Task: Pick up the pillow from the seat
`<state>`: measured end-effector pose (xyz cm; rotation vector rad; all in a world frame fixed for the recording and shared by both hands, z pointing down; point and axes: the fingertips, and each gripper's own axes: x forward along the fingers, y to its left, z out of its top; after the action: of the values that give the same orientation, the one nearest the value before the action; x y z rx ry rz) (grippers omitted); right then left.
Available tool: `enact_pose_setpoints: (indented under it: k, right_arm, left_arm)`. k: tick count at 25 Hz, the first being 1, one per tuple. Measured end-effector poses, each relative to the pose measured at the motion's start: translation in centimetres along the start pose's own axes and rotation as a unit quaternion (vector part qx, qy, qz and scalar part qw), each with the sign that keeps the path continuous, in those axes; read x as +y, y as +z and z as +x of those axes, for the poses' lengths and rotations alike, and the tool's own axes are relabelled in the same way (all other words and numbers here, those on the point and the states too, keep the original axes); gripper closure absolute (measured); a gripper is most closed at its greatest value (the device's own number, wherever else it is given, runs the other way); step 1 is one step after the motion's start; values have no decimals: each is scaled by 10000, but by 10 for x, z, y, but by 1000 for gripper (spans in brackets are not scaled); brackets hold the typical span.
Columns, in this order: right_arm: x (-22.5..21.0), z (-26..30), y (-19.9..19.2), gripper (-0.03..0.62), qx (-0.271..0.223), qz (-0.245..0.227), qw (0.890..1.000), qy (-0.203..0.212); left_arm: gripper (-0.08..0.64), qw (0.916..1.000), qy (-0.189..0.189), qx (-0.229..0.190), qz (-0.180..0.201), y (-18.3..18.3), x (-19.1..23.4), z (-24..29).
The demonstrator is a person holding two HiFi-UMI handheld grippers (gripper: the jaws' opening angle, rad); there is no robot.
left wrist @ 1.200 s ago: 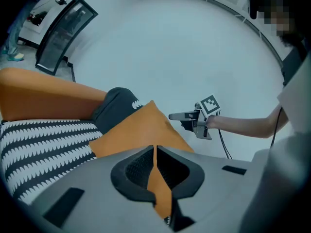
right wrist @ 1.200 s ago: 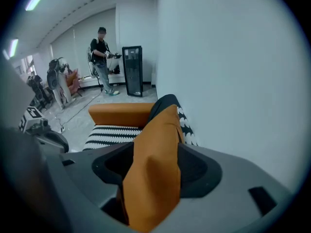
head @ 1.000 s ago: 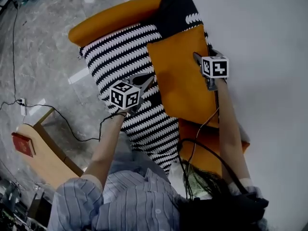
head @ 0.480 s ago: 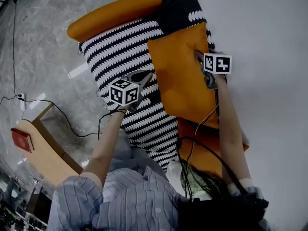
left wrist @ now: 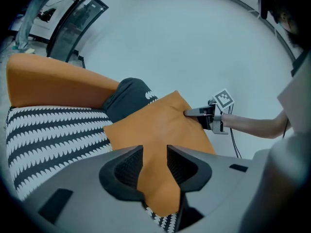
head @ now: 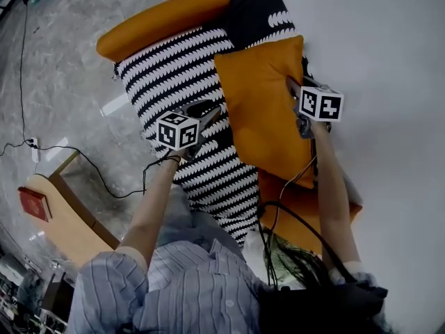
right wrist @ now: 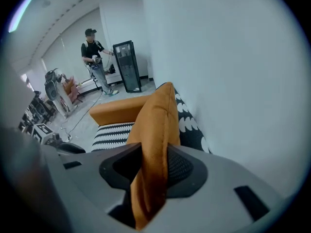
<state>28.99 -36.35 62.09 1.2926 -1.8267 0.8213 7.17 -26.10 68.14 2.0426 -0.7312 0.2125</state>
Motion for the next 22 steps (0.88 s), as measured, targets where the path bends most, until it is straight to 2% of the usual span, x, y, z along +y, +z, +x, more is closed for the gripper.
enact_pose_setpoints:
  k: [10,17,22]
  right_arm:
    - [35,-87,-9,456,-553,65,9974,450]
    - [64,-152,-1,477,-1080,243,9909,763]
    - [74,-201,20,491,-1494,156,9856,778]
  left_arm:
    - [372,9998,-68,208,9,-11,-6,3]
    - [301,9990,-23,433,-84,-28,-3,-4]
    - [281,9996,-59,202,-210,-14,-2,-16]
